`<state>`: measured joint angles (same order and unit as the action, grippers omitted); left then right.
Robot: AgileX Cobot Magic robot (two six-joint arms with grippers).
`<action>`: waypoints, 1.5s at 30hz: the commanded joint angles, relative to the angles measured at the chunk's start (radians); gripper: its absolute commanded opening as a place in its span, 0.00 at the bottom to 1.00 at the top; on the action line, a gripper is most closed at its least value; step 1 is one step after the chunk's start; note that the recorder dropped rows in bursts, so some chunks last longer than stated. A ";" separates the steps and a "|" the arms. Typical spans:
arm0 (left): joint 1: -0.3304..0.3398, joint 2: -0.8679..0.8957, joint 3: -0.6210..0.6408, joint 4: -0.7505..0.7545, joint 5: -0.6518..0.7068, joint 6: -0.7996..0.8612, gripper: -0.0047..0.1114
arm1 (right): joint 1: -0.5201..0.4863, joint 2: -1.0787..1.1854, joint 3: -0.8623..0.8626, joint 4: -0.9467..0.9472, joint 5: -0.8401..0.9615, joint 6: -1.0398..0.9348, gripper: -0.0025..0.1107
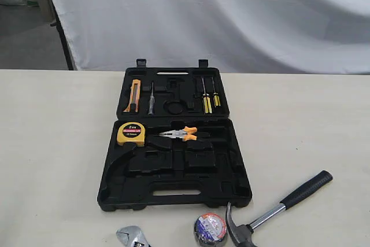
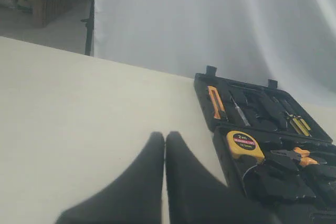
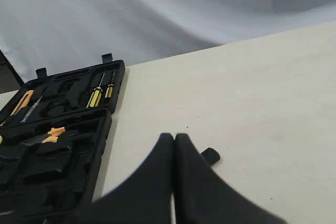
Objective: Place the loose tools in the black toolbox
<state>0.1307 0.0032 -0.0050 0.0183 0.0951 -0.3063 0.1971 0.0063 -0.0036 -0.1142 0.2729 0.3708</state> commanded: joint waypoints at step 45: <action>0.025 -0.003 -0.003 0.004 -0.007 -0.005 0.05 | 0.623 0.918 -0.231 -0.323 -0.317 0.430 0.02</action>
<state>0.1307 0.0032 -0.0050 0.0183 0.0951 -0.3063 0.7443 0.8091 -0.1930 -0.4266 -0.0409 0.7934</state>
